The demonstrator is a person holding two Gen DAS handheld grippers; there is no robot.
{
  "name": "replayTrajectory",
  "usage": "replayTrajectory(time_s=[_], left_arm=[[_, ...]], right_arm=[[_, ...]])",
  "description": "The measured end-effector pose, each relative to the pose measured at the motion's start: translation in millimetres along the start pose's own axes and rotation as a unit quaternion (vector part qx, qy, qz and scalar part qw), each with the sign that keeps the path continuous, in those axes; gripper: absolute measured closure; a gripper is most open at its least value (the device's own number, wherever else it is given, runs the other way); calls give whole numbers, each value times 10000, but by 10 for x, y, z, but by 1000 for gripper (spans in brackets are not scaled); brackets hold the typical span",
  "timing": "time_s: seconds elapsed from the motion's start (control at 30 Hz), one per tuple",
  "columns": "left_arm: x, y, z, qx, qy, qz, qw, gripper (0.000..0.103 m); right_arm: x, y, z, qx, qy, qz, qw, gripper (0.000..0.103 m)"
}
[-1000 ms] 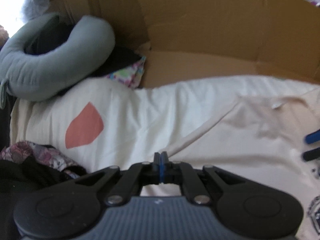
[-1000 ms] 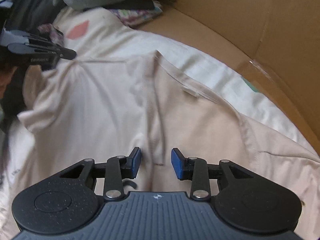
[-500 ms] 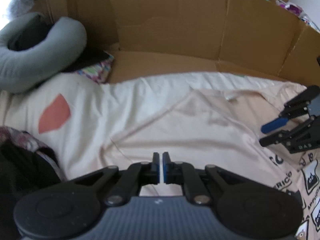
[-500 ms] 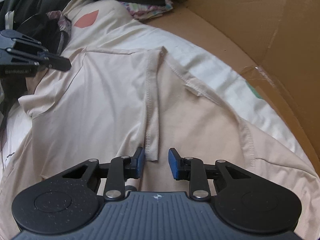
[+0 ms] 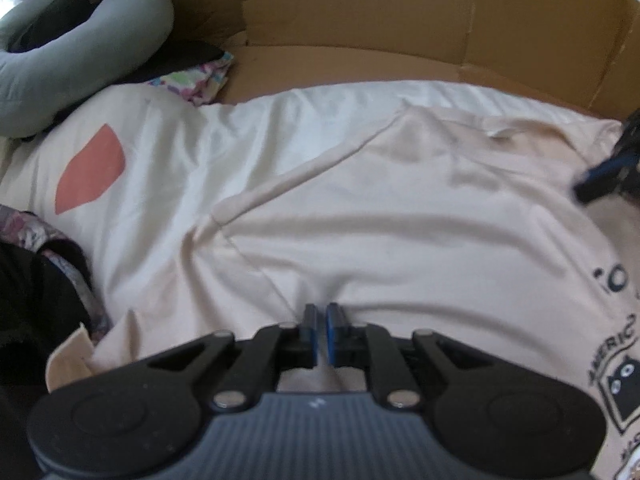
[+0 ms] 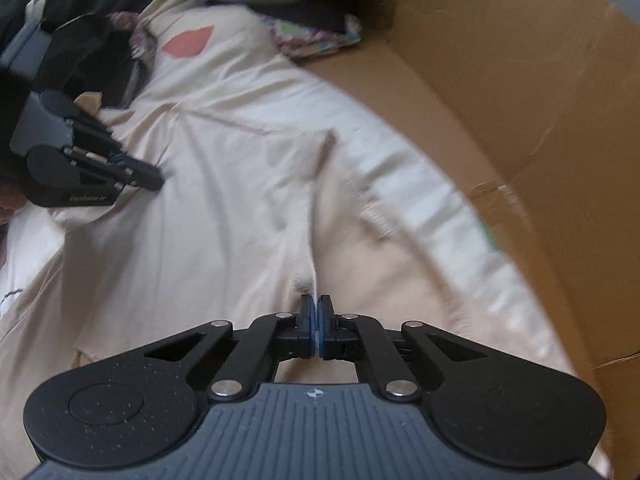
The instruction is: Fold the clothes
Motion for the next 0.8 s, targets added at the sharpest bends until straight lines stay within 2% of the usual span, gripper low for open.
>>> replayTrajectory(time_s=[0.13, 0.27, 0.33, 0.4, 0.47, 0.5, 0.57, 0.7, 0.8], left_arm=[[29, 76, 54, 129, 69, 301, 9994, 99], [90, 167, 76, 166, 164, 396, 9989, 99], [102, 188, 90, 262, 183, 510, 9982, 99], [124, 230, 96, 368, 255, 782, 9959, 99], [150, 310, 69, 302, 338, 848, 9954, 100], [155, 340, 62, 313, 365, 867, 9951, 100], [163, 388, 58, 370, 424, 917, 9942, 100], [122, 451, 100, 251, 515, 992, 9934, 101], [-4, 428, 229, 93, 314, 970, 9947, 98]], right_arm=[[-53, -127, 116, 23, 9, -108, 9999, 103], [-47, -207, 168, 76, 59, -226, 9997, 103], [3, -264, 197, 263, 80, -292, 9992, 103], [86, -314, 197, 422, 134, -473, 9979, 101], [136, -401, 199, 648, 182, -620, 9958, 101], [117, -443, 205, 788, 155, -544, 9953, 101], [6, -522, 213, 974, 14, -393, 9945, 97], [-260, -723, 137, 874, -8, -573, 9945, 94], [-466, -896, 23, 813, 9, -687, 9943, 94]])
Point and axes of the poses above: each gripper's, at about its wrist camera, not at the fingertips, and x roughly the way its jaws point, y to its left, z to its top, the point moved 3 cm from there along x, roughly the way its jaws point, and after that the axes turned 10 degrees about x, right-handed, at the moved point
